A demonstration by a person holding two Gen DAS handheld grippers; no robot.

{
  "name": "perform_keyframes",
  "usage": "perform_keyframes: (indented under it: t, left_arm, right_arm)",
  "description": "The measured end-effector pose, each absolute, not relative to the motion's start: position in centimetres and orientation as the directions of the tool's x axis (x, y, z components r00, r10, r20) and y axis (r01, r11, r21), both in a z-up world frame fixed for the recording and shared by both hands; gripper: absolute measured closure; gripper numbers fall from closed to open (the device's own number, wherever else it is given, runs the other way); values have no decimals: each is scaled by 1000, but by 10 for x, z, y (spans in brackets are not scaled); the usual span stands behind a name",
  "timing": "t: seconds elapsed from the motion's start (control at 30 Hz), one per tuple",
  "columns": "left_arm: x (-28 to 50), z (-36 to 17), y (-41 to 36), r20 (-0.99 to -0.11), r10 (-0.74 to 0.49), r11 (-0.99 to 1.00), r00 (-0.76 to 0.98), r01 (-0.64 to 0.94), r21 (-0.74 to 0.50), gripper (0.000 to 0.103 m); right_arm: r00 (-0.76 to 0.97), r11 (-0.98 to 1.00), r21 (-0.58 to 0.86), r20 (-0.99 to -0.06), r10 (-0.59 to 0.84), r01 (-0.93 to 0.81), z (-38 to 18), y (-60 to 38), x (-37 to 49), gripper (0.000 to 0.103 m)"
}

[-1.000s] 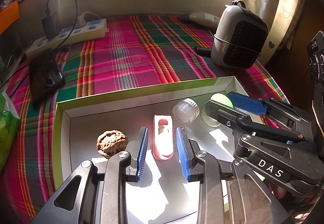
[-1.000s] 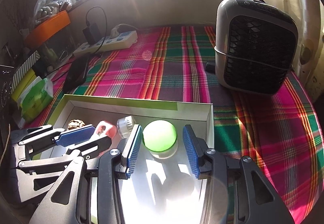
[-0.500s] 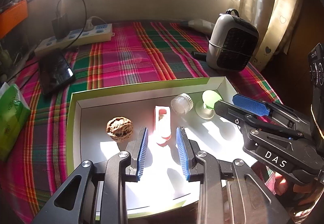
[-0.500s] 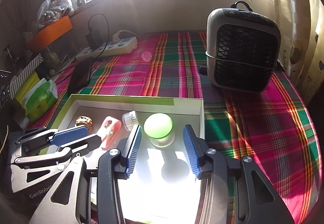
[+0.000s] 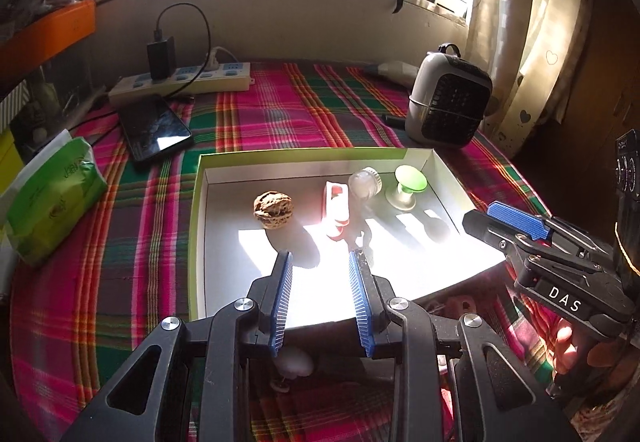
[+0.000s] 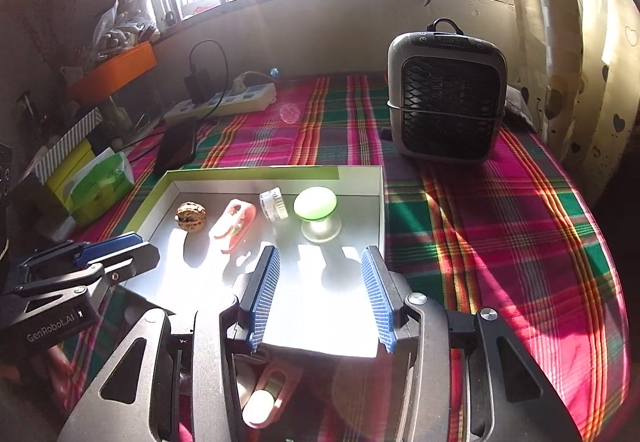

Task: Organize objects
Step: 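Withdraw both tools from the box toward the remaining white items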

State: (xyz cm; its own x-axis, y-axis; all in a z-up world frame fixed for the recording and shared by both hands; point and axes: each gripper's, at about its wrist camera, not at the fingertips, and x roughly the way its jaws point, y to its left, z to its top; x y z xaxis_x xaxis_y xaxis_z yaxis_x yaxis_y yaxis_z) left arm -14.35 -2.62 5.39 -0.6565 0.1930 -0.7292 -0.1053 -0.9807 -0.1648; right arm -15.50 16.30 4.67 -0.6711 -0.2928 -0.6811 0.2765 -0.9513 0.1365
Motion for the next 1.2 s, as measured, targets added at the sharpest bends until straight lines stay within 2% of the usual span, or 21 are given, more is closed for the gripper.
perform_keyframes:
  t: [0.27, 0.63, 1.03, 1.2]
  left_arm:
    - [-111, 48, -36, -721, 195, -979, -666, -82, -188, 76]
    - [-81, 33, -56, -731, 193, -972, -654, -27, -233, 76]
    - [-77, 19, -58, -751, 199, -971, -630, -21, -240, 76]
    - [-89, 12, -58, -771, 194, -972, -607, -11, -236, 70]
  right_arm:
    - [-693, -953, 150, -658, -295, 263, 49, 176, -119, 59]
    - [-610, -881, 168, -664, -433, 443, 39, 129, -90, 59]
    - [-585, -883, 183, -689, -428, 432, 21, 124, -82, 59]
    - [-601, -895, 169, -688, -408, 413, 20, 133, -76, 59]
